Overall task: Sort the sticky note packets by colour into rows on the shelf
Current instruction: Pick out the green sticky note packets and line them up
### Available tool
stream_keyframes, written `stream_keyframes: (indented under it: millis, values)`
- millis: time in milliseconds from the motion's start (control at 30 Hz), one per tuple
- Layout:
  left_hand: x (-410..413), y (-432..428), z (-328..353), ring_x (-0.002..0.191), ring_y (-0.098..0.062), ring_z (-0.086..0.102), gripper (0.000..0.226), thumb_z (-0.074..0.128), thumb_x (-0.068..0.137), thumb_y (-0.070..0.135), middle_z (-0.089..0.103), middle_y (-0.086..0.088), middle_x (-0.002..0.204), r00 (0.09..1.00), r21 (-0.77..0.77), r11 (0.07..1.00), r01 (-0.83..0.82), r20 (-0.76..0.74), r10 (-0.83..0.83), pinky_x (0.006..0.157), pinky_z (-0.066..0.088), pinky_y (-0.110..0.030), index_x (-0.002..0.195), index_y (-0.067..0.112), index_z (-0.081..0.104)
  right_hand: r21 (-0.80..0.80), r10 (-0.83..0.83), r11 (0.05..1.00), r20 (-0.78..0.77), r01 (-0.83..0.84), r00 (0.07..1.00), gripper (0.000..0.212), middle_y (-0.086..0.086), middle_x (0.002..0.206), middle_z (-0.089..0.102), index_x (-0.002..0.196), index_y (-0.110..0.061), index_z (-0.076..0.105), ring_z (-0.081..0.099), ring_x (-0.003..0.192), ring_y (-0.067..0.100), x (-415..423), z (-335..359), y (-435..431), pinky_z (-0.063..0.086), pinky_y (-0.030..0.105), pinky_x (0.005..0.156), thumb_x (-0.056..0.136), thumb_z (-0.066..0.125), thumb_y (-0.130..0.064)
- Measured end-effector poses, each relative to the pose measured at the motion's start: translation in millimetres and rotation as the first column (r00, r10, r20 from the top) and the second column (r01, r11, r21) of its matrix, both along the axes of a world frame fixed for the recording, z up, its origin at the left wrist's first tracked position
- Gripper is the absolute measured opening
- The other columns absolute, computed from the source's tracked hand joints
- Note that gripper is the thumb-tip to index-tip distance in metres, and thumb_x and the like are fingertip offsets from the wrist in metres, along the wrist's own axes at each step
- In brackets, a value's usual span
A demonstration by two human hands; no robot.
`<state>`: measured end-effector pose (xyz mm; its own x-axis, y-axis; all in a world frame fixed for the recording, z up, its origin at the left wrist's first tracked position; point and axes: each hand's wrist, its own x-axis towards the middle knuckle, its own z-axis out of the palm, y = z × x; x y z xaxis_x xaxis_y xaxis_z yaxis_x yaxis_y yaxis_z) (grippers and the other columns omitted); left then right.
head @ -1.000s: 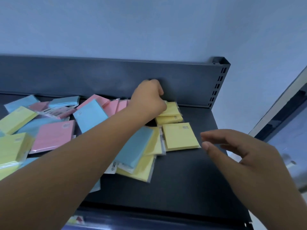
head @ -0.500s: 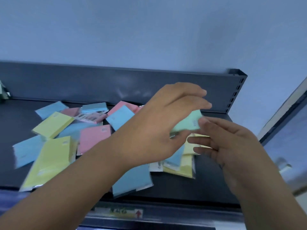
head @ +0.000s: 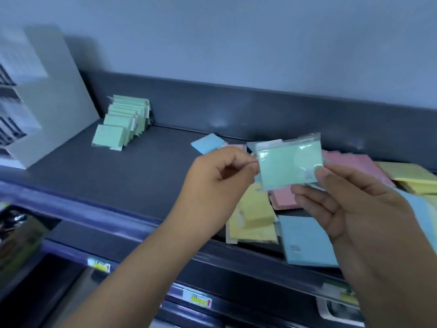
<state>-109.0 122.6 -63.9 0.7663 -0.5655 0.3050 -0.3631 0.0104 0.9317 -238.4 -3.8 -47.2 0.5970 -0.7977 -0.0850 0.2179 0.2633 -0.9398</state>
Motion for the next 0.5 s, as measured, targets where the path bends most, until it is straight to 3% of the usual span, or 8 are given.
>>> stream_keyframes:
  millis: [167, 233, 333, 433, 500]
  values:
    - [28.3, 28.3, 3.7, 0.073, -0.018, 0.067, 0.016, 0.061, 0.096, 0.003, 0.075, -0.011, 0.082, 0.97, -0.181, 0.983, 0.018, -0.234, -0.061, 0.078, 0.058, -0.034, 0.087, 0.006, 0.074, -0.023, 0.041, 0.999, 0.003, -0.041, 0.999, 0.006, 0.015, 0.086, 0.079, 0.092, -0.007, 0.072, 0.079, 0.078, 0.031, 34.3, 4.2, 27.4, 0.062, 0.028, 0.067, 0.09, 0.067, -0.004]
    - [41.2, 33.3, 1.7, 0.073, -0.019, 0.064, 0.014, 0.065, 0.095, 0.009, 0.072, -0.009, 0.078, 0.974, -0.186, 0.982, 0.004, -0.22, -0.046, 0.079, 0.057, -0.037, 0.083, 0.008, 0.072, -0.012, 0.045, 0.999, -0.005, -0.045, 0.999, 0.006, 0.016, 0.084, 0.079, 0.092, -0.007, 0.072, 0.079, 0.077, 0.031, 46.8, 3.8, 34.6, 0.063, 0.029, 0.067, 0.09, 0.067, -0.003]
    - [61.2, 39.8, -2.2, 0.079, -0.03, 0.065, 0.009, 0.069, 0.094, 0.012, 0.074, -0.017, 0.091, 0.985, -0.175, 0.985, 0.012, -0.17, -0.042, 0.078, 0.056, -0.042, 0.093, 0.004, 0.073, 0.03, 0.075, 0.997, -0.038, -0.074, 0.996, 0.009, 0.015, 0.078, 0.078, 0.087, -0.007, 0.072, 0.079, 0.074, 0.029, 66.1, -0.7, 45.3, 0.063, 0.029, 0.064, 0.092, 0.066, -0.001]
    - [83.2, 51.1, -3.8, 0.076, -0.018, 0.062, 0.01, 0.07, 0.092, 0.01, 0.073, -0.018, 0.092, 0.987, -0.169, 0.985, -0.019, -0.161, -0.009, 0.073, 0.053, -0.028, 0.095, 0.001, 0.073, 0.02, 0.111, 0.994, -0.087, -0.109, 0.99, 0.009, 0.015, 0.08, 0.079, 0.088, -0.007, 0.074, 0.079, 0.075, 0.028, 86.5, -9.0, 52.2, 0.064, 0.029, 0.065, 0.091, 0.068, 0.0]
    - [98.9, 62.3, -4.8, 0.072, -0.013, 0.06, 0.008, 0.072, 0.089, 0.01, 0.072, -0.013, 0.085, 0.989, -0.151, 0.988, -0.024, -0.146, 0.002, 0.072, 0.051, -0.026, 0.091, 0.003, 0.074, 0.024, 0.133, 0.991, -0.12, -0.131, 0.984, 0.008, 0.015, 0.081, 0.079, 0.088, -0.007, 0.075, 0.079, 0.076, 0.027, 100.9, -14.5, 56.7, 0.064, 0.028, 0.066, 0.087, 0.071, -0.001]
